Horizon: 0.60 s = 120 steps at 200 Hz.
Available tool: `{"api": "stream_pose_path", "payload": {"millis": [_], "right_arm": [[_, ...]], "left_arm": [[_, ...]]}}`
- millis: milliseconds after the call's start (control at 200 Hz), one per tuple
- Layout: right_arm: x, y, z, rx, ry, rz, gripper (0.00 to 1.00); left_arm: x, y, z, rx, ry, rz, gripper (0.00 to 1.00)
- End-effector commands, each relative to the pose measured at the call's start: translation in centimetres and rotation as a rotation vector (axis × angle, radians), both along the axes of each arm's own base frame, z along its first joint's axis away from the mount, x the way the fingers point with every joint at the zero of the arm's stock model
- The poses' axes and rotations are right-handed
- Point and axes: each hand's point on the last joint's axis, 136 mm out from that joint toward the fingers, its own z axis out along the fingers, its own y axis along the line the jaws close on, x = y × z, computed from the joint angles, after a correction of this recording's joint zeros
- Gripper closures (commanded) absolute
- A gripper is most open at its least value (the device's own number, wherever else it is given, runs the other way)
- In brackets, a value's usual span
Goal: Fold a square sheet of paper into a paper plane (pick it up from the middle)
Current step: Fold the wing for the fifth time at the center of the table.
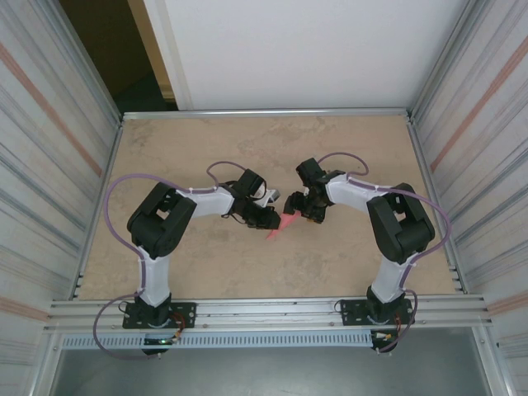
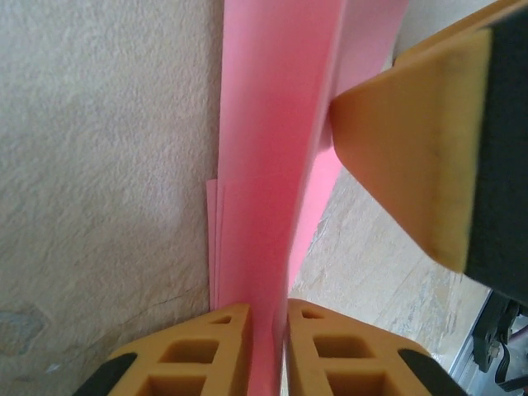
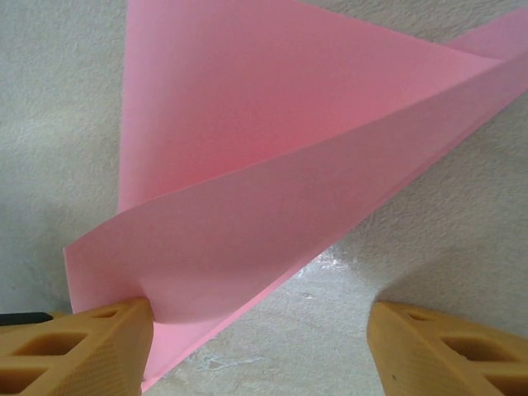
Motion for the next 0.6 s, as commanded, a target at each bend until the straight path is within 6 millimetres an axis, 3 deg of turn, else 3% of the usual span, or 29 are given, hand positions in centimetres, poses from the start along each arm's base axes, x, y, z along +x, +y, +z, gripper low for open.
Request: {"api": "stream_pose_path", "payload": {"millis": [0,436,596], "right_arm": [[-1.7,-3.3,-4.9,-0.177,0.091,-0.031,0.34],[-2.4,-3.2,-7.2,-0.203,0.145,-0.012,0.33],[-1.7,-2.4,-5.6,-0.141,0.114,-0.010,0.33]], "left_arm": [[-1.8,2.3,-3.3,0.120,0.098,0.013,0.79],[-1.9,3.2,-4.7,0.136,0.138,0.034,0.82],[-2.0,3.4,-5.1,0.153,0.155,0.040,0.82]]}}
